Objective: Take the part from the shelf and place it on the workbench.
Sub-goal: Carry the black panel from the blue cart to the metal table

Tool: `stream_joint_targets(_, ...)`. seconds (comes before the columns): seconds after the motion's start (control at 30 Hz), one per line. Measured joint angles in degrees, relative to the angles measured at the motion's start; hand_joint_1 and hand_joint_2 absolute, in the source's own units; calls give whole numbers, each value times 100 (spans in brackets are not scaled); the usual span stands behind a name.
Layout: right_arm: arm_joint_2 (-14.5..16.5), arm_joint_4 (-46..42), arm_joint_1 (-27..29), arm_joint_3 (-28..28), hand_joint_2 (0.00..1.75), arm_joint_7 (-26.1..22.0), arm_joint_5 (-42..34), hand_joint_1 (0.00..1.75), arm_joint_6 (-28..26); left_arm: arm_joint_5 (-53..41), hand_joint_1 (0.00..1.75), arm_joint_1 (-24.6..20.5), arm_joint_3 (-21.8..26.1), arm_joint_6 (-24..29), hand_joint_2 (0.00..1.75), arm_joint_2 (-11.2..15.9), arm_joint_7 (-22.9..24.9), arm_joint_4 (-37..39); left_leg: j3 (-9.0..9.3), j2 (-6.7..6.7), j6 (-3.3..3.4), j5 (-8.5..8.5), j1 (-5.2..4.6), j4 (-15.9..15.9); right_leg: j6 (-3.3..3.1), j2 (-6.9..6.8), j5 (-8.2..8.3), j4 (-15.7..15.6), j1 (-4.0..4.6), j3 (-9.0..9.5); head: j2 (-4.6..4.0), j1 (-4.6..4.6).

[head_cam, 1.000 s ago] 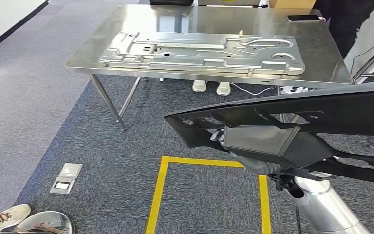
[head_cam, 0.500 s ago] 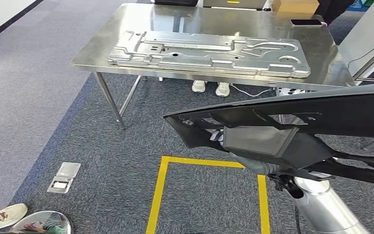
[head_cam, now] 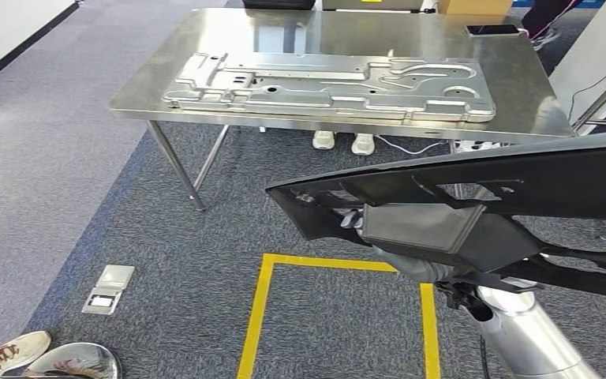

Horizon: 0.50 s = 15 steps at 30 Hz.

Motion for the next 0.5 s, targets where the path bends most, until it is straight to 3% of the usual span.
stream_joint_targets(0.03,0,-1,-2,1,175,0,0,175,0,1,0,1,0,0,175,0,-1,0,108,0,15,182,-1,-248,2,5,-4,0,2,11,0,0)
stream_joint_targets(0.1,1,-2,-6,0,175,-1,-1,175,0,1,0,-2,0,0,175,2,-1,0,461,-5,79,599,-18,-1041,15,15,-18,0,10,28,0,0)
stream_joint_targets(0.13,2,-2,-8,0,175,-1,-1,175,0,1,0,-5,0,0,175,3,-2,0,592,-8,112,720,-33,-1345,29,20,-23,3,14,25,0,0)
stream_joint_targets(0.17,2,-1,-7,0,175,-1,-1,175,0,0,0,-7,-1,0,175,5,-2,0,656,-11,141,754,-48,-1508,51,23,-26,5,16,13,0,0)
stream_joint_targets(0.3,1,-4,-17,-6,175,-1,-2,175,0,0,0,-8,0,1,175,4,-3,0,683,-2,209,741,-37,-1627,176,23,-92,64,15,-20,0,2)
stream_joint_targets(0.37,0,-5,-27,-9,175,-1,-2,175,0,1,0,-10,0,0,175,1,-4,0,704,10,243,766,-14,-1670,208,25,-377,483,14,-188,0,2)
stream_joint_targets(0.43,0,1,-16,-7,175,-1,-1,175,0,1,0,-10,0,0,175,-1,-3,0,702,16,254,766,-20,-1671,226,25,-720,1225,16,-525,0,2)
stream_joint_targets(0.47,0,4,-5,-5,175,0,-1,175,0,1,0,-8,0,0,175,-2,-3,0,703,18,255,765,-24,-1669,234,25,-789,1493,15,-652,0,2)
stream_joint_targets(0.5,0,6,2,-4,175,0,0,175,0,1,0,-6,0,0,175,-2,-2,0,706,18,255,763,-25,-1667,240,24,-743,1563,14,-686,0,2)
